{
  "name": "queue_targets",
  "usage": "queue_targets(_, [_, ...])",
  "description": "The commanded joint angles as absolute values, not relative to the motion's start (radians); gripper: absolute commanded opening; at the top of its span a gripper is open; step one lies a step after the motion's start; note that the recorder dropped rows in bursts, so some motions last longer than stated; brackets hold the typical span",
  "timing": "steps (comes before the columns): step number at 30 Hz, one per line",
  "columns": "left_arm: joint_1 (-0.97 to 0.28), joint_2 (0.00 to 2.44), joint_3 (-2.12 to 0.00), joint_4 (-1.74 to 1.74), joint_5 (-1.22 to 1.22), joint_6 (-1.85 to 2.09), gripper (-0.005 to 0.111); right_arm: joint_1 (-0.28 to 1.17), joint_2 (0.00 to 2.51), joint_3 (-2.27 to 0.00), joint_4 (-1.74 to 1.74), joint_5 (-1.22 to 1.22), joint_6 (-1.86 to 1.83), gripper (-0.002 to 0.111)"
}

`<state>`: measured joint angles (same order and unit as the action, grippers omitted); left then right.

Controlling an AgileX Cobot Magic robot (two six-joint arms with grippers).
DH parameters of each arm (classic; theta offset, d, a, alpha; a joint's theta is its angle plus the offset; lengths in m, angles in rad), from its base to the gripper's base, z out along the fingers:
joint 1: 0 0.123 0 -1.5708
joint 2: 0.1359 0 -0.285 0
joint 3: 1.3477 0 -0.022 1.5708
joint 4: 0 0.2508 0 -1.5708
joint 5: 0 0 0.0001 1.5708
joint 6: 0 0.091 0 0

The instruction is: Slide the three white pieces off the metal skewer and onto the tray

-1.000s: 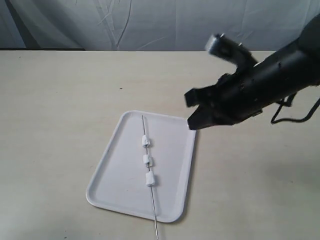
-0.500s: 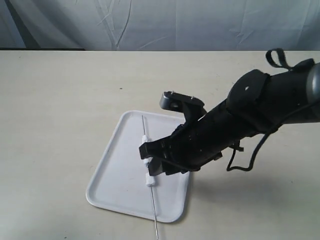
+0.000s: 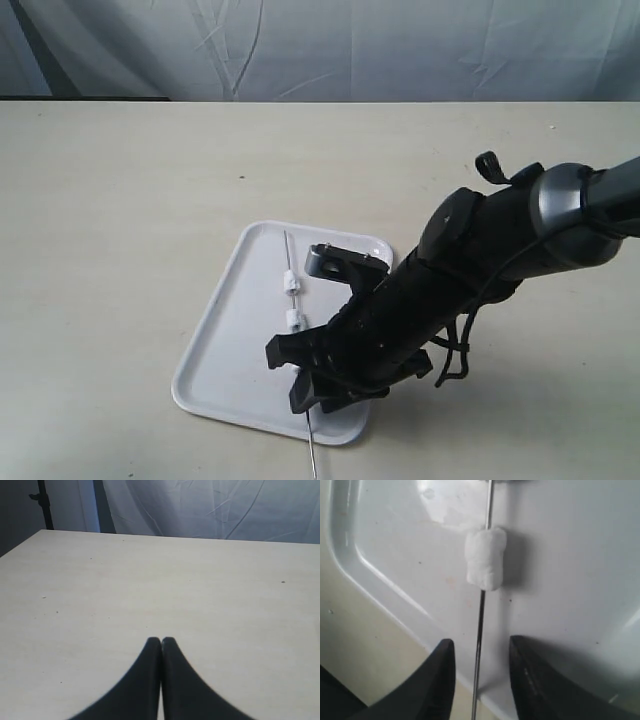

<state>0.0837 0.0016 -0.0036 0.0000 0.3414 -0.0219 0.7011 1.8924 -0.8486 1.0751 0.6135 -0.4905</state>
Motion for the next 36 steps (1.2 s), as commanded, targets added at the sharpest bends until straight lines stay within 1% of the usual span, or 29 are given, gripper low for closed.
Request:
queue_targets(1, [0.088,0.000,0.000,0.000,0.334,-0.020,0.000,0.701,1.894,-0.844,1.084,0.618,-0.493,0.035])
queue_targets(6, [0.088,0.000,0.000,0.000,0.334,-0.020,0.000,0.712,1.894,-0.844,1.089,0.587,-0.493,0.035])
queue_targets(13, [0.088,0.000,0.000,0.000,0.334,-0.020,0.000,0.793,1.894,-0.844,1.100,0.486,-0.493,0.034])
queue_targets(16, [0.088,0.000,0.000,0.000,0.334,-0.020,0.000,0.805,1.894,-0.844,1.097,0.479,-0.493,0.025])
queue_targets(20, [0.088,0.000,0.000,0.000,0.334,-0.020,0.000,0.805,1.894,-0.844,1.054,0.479,-0.481,0.003])
queue_targets(21, [0.088,0.000,0.000,0.000,0.334,-0.020,0.000,0.805,1.894,-0.844,1.042,0.479,-0.463,-0.001])
queue_targets(36, [0.088,0.000,0.000,0.000,0.334,-0.020,0.000,0.803,1.890,-0.844,1.009,0.486,-0.444,-0.001])
